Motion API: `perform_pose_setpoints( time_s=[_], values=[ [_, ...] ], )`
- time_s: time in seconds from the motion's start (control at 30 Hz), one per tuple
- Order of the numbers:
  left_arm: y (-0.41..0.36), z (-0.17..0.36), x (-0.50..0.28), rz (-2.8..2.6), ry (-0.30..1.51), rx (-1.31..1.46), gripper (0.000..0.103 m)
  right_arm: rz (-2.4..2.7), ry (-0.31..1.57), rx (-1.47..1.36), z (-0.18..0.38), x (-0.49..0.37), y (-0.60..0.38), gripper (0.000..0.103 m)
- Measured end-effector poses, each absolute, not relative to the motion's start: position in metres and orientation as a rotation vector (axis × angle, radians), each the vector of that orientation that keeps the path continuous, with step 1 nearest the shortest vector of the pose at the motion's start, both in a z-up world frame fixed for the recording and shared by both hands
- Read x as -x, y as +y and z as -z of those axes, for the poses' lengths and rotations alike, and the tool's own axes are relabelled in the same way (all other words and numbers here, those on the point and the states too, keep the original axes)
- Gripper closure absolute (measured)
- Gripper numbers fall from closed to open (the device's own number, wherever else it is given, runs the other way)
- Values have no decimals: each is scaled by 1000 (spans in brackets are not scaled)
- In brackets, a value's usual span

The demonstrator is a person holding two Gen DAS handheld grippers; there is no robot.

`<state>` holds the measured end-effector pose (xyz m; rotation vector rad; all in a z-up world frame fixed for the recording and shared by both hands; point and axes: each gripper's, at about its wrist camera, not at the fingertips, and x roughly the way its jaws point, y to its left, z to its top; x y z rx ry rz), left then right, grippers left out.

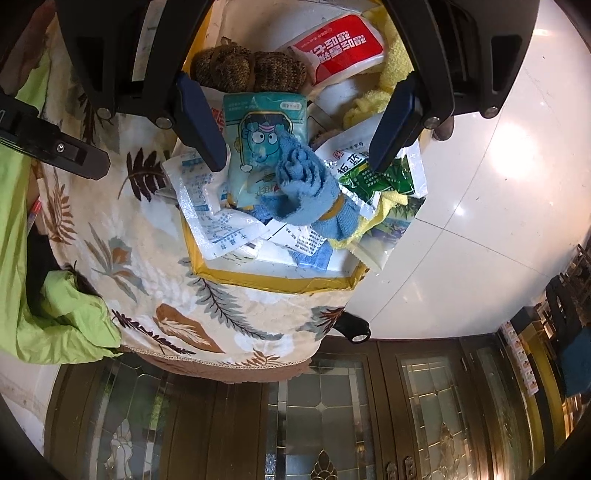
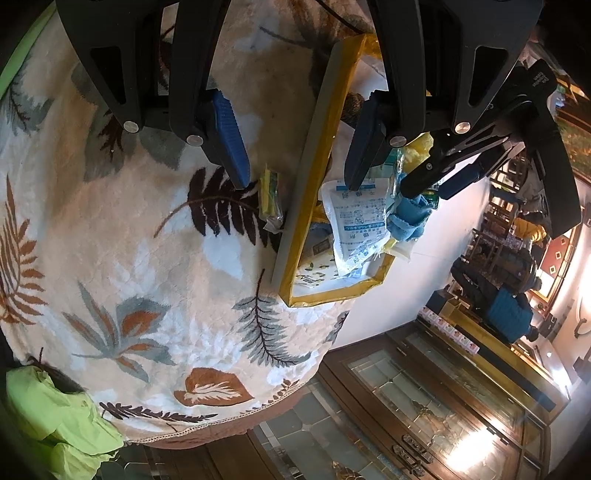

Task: Organize soft objects
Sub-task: 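Withdraw both open tools from the box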

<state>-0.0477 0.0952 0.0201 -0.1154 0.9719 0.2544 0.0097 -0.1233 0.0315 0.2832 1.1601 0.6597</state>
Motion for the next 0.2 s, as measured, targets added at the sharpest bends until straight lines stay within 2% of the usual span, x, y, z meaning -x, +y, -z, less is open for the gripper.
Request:
perform_pose_setpoints(
  time_s=[0.2],
  values=[
    [82, -24, 51, -257, 965, 76, 23, -672, 1136, -261, -40, -3, -121, 49]
  ],
)
